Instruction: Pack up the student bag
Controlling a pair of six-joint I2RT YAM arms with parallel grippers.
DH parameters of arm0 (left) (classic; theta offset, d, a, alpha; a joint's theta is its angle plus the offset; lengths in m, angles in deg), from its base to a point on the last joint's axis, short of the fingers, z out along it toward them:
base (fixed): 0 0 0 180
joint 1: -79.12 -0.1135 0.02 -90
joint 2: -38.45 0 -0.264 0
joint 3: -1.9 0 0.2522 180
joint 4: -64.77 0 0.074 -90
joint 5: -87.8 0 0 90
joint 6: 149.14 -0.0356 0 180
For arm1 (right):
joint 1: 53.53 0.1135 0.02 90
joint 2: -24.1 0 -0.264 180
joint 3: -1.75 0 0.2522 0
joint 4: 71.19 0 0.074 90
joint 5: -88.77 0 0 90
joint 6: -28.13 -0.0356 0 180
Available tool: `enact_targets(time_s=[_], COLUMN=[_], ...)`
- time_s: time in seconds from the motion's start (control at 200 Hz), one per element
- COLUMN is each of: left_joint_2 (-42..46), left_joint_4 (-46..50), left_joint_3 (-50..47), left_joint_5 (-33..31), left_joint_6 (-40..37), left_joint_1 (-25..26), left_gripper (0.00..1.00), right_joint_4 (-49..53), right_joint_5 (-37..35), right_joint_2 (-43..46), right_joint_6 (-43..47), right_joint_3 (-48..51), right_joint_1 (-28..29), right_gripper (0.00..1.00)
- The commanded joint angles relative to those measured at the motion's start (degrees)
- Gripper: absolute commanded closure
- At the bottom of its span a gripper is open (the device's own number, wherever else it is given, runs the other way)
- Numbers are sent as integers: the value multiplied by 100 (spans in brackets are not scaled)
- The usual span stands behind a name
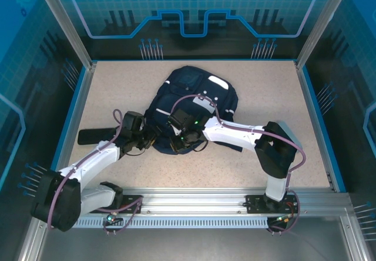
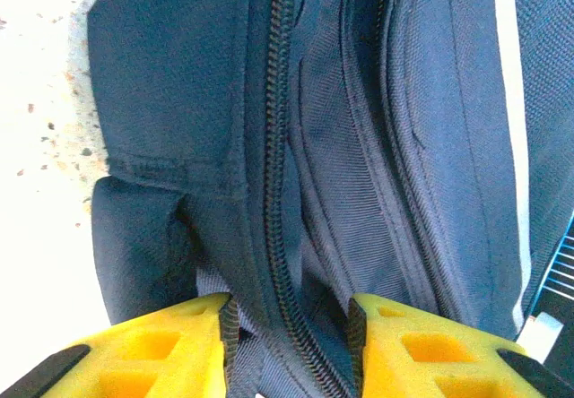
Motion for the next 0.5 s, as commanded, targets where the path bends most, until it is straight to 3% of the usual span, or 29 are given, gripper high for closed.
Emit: enact_targets(time_s=[0.0,0.255,0.41,0.495], left_joint_2=[-108,-303,-507,-627], left_joint_4=[-431,-574,-394,-406], left_joint_3=[-155,-261,-153,-127], left_joint_5=[280,313,271,261], left_joint_6=[225,247,-11,-80], left_joint_1=[55,54,55,55], left_gripper=[61,65,65,70], right_joint_4=[-293,-241,281,418], right_joint_5=[0,-97,-845,-1029], right_joint_2=[51,75,36,65], right_joint_6=[-61,-52,160,268], right_joint_3=[3,9,-219,-238], right_joint_1=[50,81,233,276], right_gripper=[100,100,100,100])
